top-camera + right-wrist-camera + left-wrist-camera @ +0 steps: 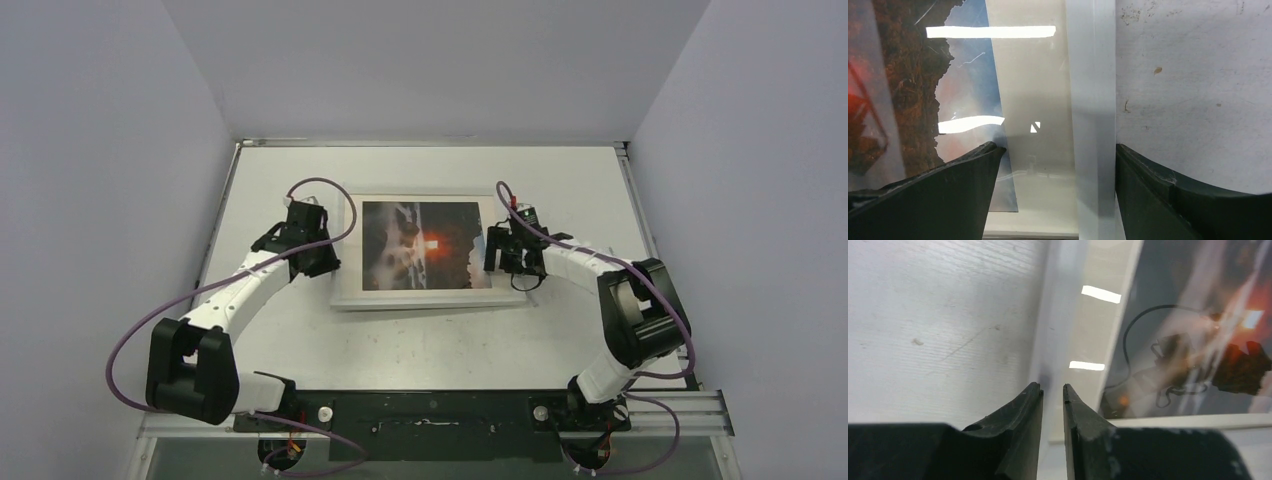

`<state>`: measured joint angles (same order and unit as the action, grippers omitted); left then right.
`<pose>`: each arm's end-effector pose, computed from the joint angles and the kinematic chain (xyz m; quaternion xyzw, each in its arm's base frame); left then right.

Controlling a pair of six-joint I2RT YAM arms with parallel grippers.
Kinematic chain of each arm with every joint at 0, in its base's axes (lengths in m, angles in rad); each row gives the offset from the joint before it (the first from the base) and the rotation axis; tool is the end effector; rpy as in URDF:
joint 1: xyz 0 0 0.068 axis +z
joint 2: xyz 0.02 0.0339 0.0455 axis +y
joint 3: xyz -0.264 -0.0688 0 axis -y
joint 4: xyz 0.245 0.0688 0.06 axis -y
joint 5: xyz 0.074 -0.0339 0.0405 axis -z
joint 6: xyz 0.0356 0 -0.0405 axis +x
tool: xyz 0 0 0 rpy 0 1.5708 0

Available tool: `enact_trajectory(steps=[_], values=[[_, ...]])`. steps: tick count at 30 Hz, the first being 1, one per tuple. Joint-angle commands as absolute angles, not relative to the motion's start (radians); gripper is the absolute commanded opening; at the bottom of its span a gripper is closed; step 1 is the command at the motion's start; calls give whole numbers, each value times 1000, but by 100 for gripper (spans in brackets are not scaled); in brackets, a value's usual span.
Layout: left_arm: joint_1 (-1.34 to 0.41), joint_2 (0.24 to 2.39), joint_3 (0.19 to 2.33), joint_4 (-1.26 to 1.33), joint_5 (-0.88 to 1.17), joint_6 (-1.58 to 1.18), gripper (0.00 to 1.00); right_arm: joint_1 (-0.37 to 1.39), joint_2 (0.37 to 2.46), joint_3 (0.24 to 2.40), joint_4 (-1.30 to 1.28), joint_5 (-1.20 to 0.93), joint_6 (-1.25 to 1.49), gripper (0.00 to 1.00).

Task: Take the photo out of the frame
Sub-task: Remove the photo frame item from the photo frame.

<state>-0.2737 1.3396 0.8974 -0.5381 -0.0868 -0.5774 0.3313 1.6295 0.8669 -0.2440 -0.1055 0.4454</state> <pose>0.2584 -0.0694 0.2289 -0.1571 0.9429 -0.0822 0.2819 0.2944 0.1052 0.1587 0.0400 0.9584 0.1521 0.2381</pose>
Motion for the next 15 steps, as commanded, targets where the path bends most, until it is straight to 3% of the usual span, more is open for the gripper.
enact_trajectory(steps=[1, 8, 11, 13, 14, 15], values=[[-272, 1282, 982, -452, 0, -613, 0, 416, 1674, 895, -294, 64, 427, 79], [-255, 1284, 977, -441, 39, -618, 0, 446, 1719, 911, -311, 126, 424, 79], [-255, 1307, 973, -487, -107, -590, 1, 444, 1690, 912, -309, 129, 427, 66], [-257, 1331, 963, -512, -171, -578, 28, 436, 1668, 915, -306, 118, 426, 57], [-266, 1337, 951, -509, -182, -576, 50, 426, 1661, 916, -304, 102, 426, 51], [-281, 1341, 939, -495, -192, -578, 61, 416, 1656, 914, -298, 73, 426, 44]])
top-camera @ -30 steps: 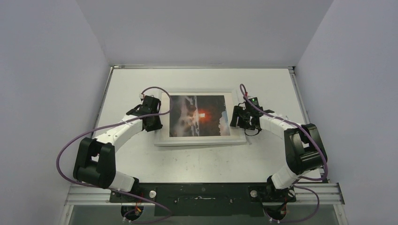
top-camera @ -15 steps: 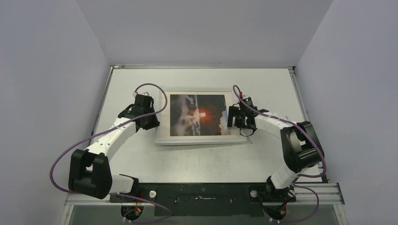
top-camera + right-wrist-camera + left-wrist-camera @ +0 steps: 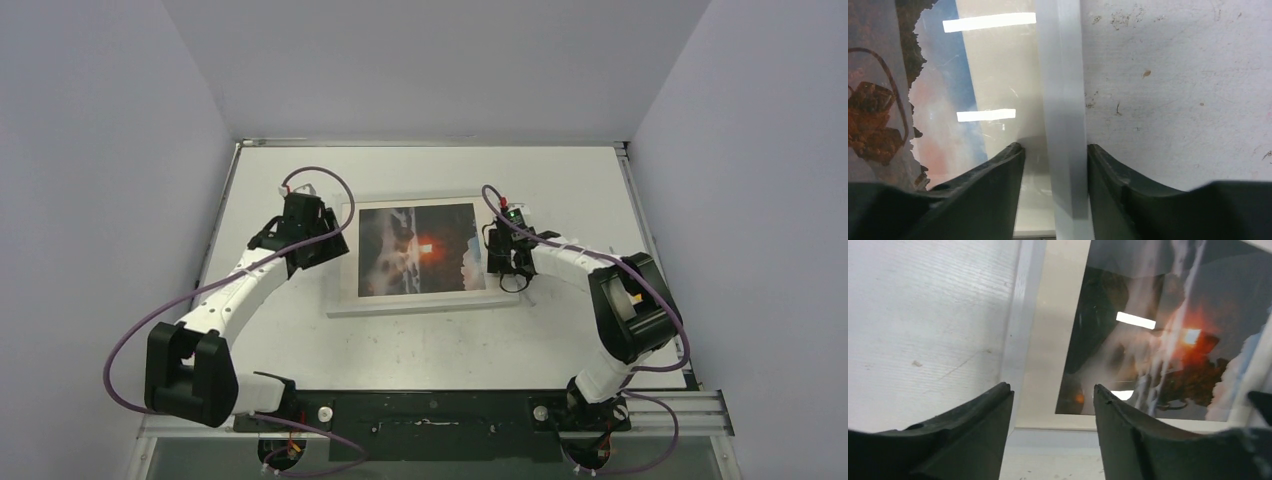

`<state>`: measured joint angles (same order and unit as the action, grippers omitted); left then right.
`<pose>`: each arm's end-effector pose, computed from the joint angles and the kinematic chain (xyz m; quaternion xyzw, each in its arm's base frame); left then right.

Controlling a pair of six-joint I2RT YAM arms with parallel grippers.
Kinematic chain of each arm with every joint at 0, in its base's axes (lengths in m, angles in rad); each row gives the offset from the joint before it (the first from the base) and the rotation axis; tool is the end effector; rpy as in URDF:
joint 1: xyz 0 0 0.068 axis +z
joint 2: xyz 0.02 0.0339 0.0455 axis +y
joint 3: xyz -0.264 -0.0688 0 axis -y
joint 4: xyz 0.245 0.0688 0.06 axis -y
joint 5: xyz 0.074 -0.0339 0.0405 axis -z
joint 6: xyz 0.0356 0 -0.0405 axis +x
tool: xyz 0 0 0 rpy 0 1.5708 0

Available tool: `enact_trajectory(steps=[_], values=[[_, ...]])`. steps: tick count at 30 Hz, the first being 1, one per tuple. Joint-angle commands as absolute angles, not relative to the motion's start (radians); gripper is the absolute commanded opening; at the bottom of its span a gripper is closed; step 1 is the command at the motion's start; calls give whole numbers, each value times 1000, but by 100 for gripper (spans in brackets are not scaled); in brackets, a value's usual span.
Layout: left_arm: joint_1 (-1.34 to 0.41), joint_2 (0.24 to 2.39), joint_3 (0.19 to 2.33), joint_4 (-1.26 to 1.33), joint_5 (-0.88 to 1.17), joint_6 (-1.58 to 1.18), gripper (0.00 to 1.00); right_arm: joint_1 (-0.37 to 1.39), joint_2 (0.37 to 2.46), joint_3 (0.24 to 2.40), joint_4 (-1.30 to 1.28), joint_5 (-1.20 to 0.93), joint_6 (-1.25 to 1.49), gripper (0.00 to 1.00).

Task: Take the photo out of the frame
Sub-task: Remove the photo frame item from the photo frame.

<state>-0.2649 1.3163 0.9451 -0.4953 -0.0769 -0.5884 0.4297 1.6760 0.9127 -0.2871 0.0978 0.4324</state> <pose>0.2657 -0.0692 0.2526 -0.1641 0.9236 -0.1098 0.3287 0.2929 0.1304 0.1551 0.0139 0.9652 0.0645 0.2532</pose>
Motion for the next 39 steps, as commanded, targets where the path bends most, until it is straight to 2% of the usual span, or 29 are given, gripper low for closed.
enact_trajectory(steps=[1, 5, 7, 11, 14, 24, 29, 31, 33, 35, 39], values=[[-298, 1343, 926, -481, -202, -593, 67, 405, 1655, 912, -292, 52, 427, 38], [-348, 1350, 885, -425, -235, -618, 70, 375, 1658, 906, -280, 8, 430, 12], [-378, 1350, 886, -416, -250, -608, 70, 375, 1639, 912, -291, 8, 425, 6], [-474, 1350, 914, -378, -243, -576, 69, 387, 1574, 936, -324, 30, 423, 5], [-527, 1364, 941, -307, -140, -585, 67, 405, 1538, 969, -366, 45, 422, 5], [-543, 1357, 1033, -102, 84, -706, 60, 434, 1448, 1069, -430, 19, 417, 5], [-548, 1484, 1029, 32, 184, -813, 42, 468, 1432, 1118, -454, 17, 421, 5], [-562, 1578, 1033, 66, 201, -840, 30, 484, 1429, 1131, -457, 18, 425, 5], [-580, 1692, 1078, 22, 197, -848, 24, 502, 1428, 1145, -461, 18, 430, 5], [-585, 1815, 1140, -92, 182, -838, 14, 523, 1424, 1159, -464, 22, 432, 5], [-589, 1902, 1133, -117, 154, -836, 12, 551, 1421, 1194, -481, 43, 436, 5]])
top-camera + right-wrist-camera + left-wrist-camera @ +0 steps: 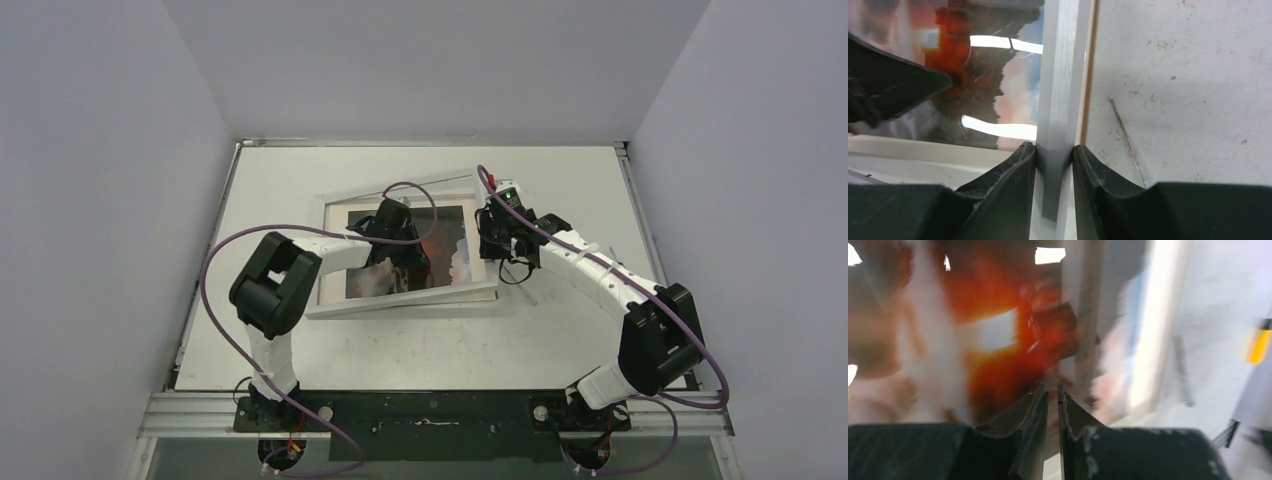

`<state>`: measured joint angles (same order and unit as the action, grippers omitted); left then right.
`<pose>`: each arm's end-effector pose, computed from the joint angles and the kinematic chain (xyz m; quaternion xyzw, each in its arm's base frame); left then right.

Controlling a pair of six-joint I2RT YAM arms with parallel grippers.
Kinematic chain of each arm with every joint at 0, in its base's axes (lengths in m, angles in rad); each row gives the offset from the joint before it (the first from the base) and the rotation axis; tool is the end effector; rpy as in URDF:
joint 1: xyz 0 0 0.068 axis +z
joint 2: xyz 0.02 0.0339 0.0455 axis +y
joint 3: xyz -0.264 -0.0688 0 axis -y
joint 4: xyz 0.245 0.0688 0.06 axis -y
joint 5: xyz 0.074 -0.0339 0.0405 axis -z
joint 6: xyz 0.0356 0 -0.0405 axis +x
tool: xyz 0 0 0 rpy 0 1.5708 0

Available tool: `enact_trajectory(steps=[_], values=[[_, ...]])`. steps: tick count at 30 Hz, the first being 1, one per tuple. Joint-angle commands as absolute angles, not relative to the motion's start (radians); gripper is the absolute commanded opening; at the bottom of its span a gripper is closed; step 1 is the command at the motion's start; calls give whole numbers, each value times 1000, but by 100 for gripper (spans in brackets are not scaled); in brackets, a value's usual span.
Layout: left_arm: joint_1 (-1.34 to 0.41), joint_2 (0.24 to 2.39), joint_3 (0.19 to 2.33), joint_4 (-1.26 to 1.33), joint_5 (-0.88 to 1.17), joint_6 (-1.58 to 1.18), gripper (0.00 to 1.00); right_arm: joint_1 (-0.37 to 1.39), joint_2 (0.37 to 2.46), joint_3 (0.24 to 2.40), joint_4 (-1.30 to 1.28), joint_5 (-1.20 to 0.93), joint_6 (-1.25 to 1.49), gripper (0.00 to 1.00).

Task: Take the photo out of the frame
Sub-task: Remove the photo frame item from the photo frame.

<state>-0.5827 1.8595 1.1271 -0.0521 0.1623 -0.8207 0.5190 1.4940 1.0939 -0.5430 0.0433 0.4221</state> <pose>0.3264 -0.2220 0.1703 -0.0785 0.9178 -0.3037 0.2433 0.2726 0.1540 0.2479 -0.0394 0.9501 0.1216 0.2844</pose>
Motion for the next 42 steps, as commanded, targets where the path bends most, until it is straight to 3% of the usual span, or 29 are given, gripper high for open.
enact_trajectory(steps=[1, 8, 18, 22, 29, 42], values=[[-589, 1892, 1118, -98, 150, -838, 12, 557, 1420, 1201, -486, 52, 436, 5], [-588, 1773, 1103, -115, 110, -817, 15, 555, 1426, 1194, -494, 80, 440, 5], [-578, 1460, 1071, -269, 8, -697, 32, 546, 1430, 1156, -436, 30, 458, 5], [-578, 1348, 1017, -309, -24, -627, 44, 546, 1454, 1150, -411, 13, 468, 5], [-599, 1168, 801, -145, 53, -551, 64, 548, 1490, 1112, -316, -35, 521, 5], [-630, 1175, 752, -143, 14, -466, 66, 568, 1591, 966, -132, -80, 631, 10]])
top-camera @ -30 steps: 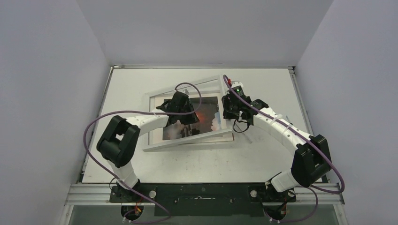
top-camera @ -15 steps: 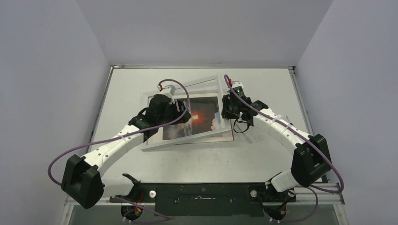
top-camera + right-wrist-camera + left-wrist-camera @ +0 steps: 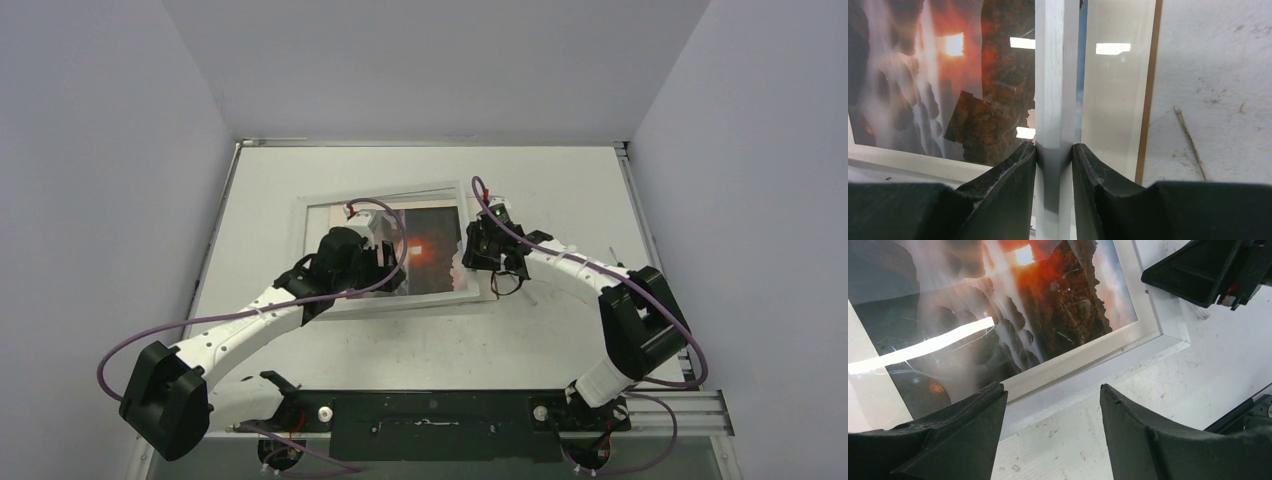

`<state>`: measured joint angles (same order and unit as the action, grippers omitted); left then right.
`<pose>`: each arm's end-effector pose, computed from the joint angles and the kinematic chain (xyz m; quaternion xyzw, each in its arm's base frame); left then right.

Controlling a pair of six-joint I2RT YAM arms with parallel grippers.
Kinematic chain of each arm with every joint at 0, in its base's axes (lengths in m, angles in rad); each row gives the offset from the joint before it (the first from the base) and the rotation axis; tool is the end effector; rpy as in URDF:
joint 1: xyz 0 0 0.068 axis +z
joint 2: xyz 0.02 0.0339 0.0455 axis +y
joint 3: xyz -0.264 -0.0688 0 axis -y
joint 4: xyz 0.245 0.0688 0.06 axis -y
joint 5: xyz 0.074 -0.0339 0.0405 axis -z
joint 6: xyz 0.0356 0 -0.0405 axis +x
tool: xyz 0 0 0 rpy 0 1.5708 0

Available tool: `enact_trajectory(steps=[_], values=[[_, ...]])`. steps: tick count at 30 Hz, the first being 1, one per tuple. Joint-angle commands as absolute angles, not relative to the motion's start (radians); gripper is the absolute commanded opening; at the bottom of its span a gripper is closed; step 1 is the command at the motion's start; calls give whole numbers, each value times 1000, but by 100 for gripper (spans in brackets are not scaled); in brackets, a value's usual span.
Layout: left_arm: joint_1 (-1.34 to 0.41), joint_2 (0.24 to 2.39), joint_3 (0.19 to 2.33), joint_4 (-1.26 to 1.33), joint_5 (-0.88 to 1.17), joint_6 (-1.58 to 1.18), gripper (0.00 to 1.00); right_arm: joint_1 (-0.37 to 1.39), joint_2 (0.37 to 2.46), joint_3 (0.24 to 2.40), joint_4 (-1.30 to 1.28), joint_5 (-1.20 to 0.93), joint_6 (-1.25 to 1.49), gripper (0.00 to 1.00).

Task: Take the photo out of the frame
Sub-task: Remove the photo frame item from the photo frame.

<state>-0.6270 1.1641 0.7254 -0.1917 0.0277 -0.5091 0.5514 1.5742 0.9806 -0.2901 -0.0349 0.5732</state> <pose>0.2030 -0.1483 0.2416 0.0588 0.8895 -0.2541 0.3752 0.2779 0.1724 0.2055 0.0044 0.9414 0.1934 0.2762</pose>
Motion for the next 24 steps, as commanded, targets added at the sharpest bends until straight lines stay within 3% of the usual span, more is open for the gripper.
enact_trajectory(steps=[1, 3, 6, 8, 17, 24], values=[[-630, 1180, 752, -136, 17, -463, 66, 574, 1599, 964, -125, -89, 631, 11], [-634, 1194, 752, -121, 30, -453, 66, 574, 1612, 962, -125, -110, 632, 17], [-654, 1226, 754, -97, 39, -428, 66, 558, 1597, 953, -147, -124, 624, 53], [-670, 1257, 759, -78, 44, -419, 66, 540, 1551, 919, -154, -118, 618, 62], [-804, 1390, 848, 33, 8, -352, 66, 368, 1358, 763, -229, -351, 575, 71], [-903, 1469, 903, 65, -119, -254, 66, 251, 1336, 671, -208, -537, 596, 65]])
